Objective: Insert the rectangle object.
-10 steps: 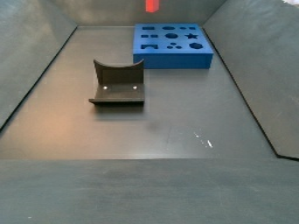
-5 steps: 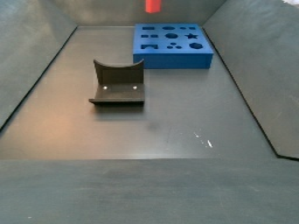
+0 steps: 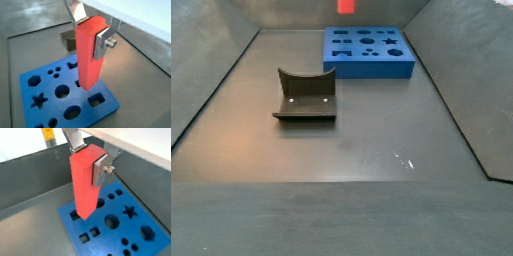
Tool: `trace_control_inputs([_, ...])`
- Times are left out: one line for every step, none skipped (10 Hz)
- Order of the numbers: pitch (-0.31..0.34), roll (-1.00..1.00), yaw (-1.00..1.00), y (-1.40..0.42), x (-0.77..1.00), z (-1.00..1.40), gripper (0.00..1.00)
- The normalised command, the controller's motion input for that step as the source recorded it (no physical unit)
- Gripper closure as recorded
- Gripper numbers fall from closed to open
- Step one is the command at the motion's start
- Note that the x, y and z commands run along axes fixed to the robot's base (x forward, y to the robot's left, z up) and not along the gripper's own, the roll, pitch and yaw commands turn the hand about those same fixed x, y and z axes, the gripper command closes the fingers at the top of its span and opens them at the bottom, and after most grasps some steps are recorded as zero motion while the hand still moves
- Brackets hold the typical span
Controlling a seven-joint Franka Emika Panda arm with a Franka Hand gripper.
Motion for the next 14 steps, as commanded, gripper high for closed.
trace_control_inputs([0.003, 0.00, -0.89, -0.23, 0.04, -0.38, 1.00])
trace_control_inputs([0.000, 0.00, -0.79, -0.30, 0.00, -0.49, 1.00])
trace_control_inputs([0.000, 0.00, -0.70, -0.32, 0.07, -0.56, 1.00])
trace_control_inputs([0.113, 0.00, -0.56, -0.33, 0.25, -0.64, 1.00])
trace_control_inputs([0.146, 0.02, -0.40, -0.07, 0.24, -0.38, 1.00])
trace_control_inputs([0.141, 0.01, -0.40, 0.00, 0.23, -0.31, 1.00])
trace_control_inputs([0.061, 0.00, -0.07, 0.02, 0.18, -0.05, 1.00])
trace_control_inputs([0.001, -0.01, -0.02, 0.00, 0.02, 0.00, 1.00])
trace_control_inputs([0.000, -0.05, -0.01, 0.00, 0.06, 0.00, 1.00])
trace_control_inputs([0.000, -0.06, 0.04, 0.00, 0.00, -0.32, 1.00])
trace_control_inputs([0.000, -0.01, 0.06, 0.00, 0.00, -0.40, 1.00])
trace_control_inputs([0.000, -0.03, 0.04, 0.00, 0.02, -0.47, 1.00])
trace_control_inputs([0.000, -0.09, 0.00, 0.00, 0.09, -0.45, 1.00])
trace_control_inputs([0.000, -0.10, 0.00, 0.00, 0.09, -0.39, 1.00])
